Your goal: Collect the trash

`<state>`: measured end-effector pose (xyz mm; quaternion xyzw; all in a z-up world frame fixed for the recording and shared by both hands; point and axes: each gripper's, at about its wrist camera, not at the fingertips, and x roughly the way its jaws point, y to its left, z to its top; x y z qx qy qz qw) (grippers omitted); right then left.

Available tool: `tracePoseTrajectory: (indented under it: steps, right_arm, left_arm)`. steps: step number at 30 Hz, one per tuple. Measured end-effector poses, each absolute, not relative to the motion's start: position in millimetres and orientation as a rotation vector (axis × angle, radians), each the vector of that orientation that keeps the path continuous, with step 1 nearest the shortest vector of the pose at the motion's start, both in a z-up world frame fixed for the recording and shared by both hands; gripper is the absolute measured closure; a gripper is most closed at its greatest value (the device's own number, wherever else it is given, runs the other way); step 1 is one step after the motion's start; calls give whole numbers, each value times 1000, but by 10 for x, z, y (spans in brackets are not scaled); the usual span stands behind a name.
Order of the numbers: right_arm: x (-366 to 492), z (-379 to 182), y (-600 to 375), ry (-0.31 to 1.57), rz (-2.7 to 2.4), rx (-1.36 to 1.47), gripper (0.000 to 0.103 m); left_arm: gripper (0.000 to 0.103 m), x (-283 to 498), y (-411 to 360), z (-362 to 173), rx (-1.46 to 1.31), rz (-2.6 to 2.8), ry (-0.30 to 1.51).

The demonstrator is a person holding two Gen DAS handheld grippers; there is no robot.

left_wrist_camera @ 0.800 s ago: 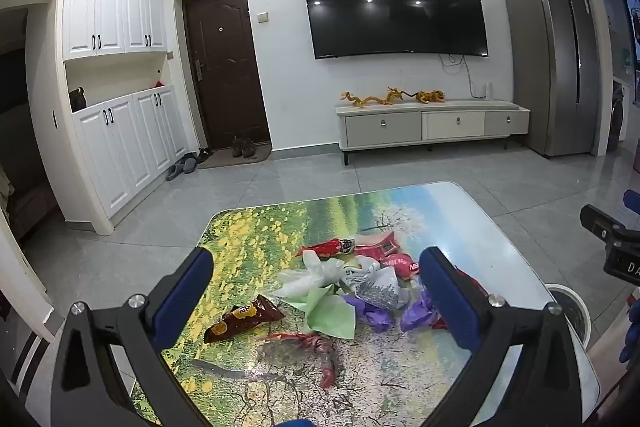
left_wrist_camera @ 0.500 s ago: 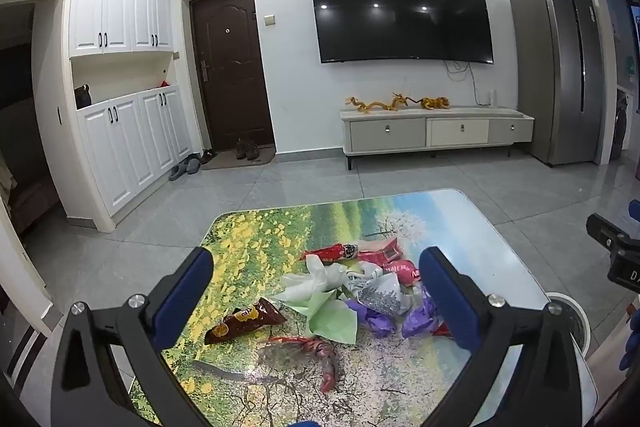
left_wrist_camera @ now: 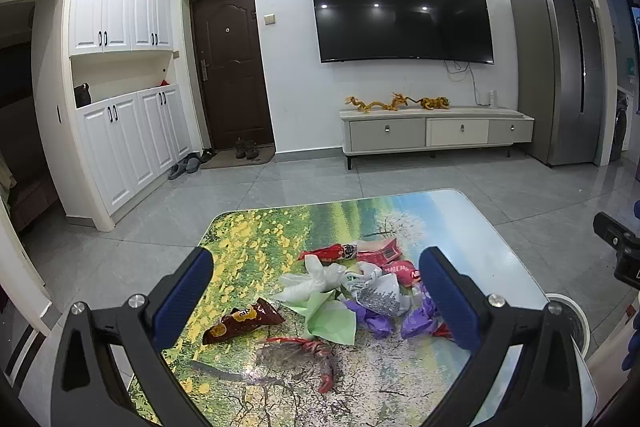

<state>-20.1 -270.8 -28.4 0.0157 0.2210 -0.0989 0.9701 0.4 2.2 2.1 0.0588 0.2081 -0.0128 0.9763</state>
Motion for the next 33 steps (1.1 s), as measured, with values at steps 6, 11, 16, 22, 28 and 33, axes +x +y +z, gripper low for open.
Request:
tracePoseTrajectory:
  steps: [6, 11, 16, 22, 28, 33]
  right_arm:
    - [-203, -284, -2721, 437, -204, 36, 0]
    - [-211, -289, -2722, 424, -211, 40, 0]
    - [-234, -274, -2744, 404, -228, 42, 0]
    - [-247, -268, -2767, 391, -224, 65, 0]
    - [-271, -254, -2765, 384, -212, 73, 0]
    - [-266, -243, -2752, 386, -202, 71, 0]
  left_arm:
    - [0, 10, 23, 2, 114, -22, 417]
    - [0, 10, 28, 8, 110, -18, 412]
    - [0, 4, 44, 41, 101, -6, 397]
    - [0, 11, 56, 44, 99, -6, 403]
    - [0, 13, 129, 81, 81, 10, 395]
    - [0, 25, 253, 134, 63, 31, 384]
